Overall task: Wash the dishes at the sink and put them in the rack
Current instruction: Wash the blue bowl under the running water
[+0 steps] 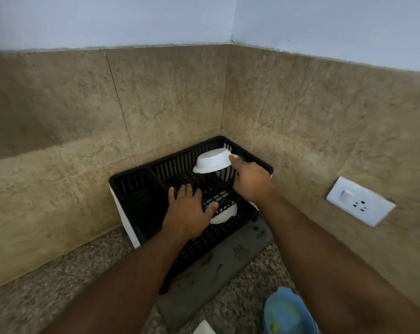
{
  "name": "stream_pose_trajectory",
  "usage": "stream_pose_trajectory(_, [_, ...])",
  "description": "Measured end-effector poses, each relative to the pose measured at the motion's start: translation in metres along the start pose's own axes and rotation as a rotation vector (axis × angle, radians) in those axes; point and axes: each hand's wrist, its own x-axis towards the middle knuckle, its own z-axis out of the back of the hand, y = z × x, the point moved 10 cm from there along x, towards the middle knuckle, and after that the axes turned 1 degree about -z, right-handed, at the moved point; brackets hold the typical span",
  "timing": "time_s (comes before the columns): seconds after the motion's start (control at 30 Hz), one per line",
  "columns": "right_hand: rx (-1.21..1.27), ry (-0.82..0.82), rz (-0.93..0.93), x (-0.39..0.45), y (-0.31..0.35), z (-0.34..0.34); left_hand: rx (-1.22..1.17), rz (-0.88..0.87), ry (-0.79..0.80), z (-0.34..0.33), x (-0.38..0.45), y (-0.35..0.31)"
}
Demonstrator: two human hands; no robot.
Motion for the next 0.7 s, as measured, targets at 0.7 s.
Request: stream_pose_trajectory(0.7, [0.573, 0.235, -1.181, -0.422, -0.152, -0.158, -0.723, 0.024, 0.565, -0.198, -0.198, -0.171])
